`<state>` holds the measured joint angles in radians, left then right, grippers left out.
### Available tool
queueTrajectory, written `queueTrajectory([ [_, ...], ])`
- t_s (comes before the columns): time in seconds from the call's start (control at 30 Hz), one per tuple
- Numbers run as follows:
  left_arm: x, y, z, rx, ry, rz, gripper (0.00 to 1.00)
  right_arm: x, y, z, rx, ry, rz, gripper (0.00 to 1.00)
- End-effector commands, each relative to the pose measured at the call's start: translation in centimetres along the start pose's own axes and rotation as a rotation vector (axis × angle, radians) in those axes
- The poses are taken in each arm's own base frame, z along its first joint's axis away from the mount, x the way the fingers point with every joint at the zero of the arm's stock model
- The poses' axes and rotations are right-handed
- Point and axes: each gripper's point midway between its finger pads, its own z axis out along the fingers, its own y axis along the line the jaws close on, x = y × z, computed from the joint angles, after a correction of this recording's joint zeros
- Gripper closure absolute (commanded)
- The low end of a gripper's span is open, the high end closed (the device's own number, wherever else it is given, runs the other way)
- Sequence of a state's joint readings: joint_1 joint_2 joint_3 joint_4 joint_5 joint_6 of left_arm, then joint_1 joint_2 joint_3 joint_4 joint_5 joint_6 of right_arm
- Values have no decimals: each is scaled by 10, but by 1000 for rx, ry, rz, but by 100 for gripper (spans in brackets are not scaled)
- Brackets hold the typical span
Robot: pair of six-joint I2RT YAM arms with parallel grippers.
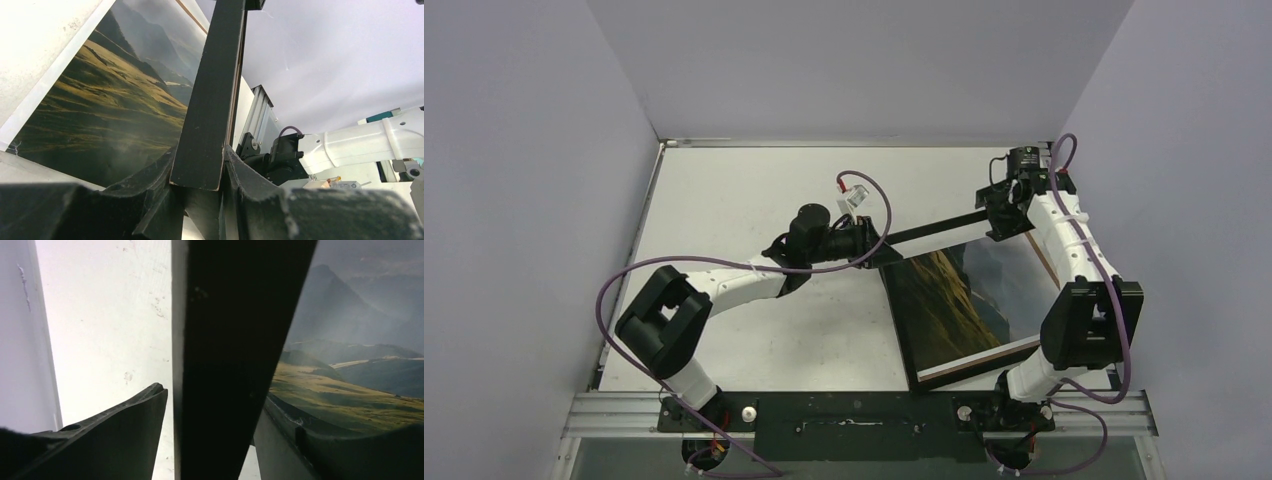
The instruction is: Put the photo into the frame
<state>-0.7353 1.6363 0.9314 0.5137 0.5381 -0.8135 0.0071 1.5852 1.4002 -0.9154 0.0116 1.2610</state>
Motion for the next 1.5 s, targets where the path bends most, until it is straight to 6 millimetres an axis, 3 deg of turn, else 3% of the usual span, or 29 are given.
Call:
queueTrajectory([
  [0.0,-23,-31,-5,42,-50,165,100,-10,9,-26,-77,-40,10,42],
  [0.1,-29,-30,-6,11,-74,168,100,-10,7,-38,-89,-43,31,43],
  [0.27,-34,-30,-6,-7,-91,161,100,-8,13,-57,-177,-73,33,35],
  [0.47,-30,-34,-7,5,-91,165,100,4,22,-70,-287,-31,52,38],
  [0.63,-30,-36,-8,14,-93,182,100,15,18,-74,-310,-4,100,54],
  [0.87,-32,-39,-11,-1,-99,191,100,12,15,-81,-323,-38,177,78],
  [0.93,-37,-47,-15,-5,-107,202,87,1,17,-93,-342,-104,181,88],
  [1.07,-48,-63,-29,-22,-159,259,51,-14,18,-132,-360,-243,162,95],
  [1.13,-53,-70,-36,-26,-178,271,41,-15,11,-147,-348,-271,156,98],
  [1.3,-60,-102,-54,47,-192,309,33,-23,0,-183,-376,-334,178,100],
  [1.47,-75,-120,-81,1,-240,365,27,-23,19,-204,-477,-324,175,100],
])
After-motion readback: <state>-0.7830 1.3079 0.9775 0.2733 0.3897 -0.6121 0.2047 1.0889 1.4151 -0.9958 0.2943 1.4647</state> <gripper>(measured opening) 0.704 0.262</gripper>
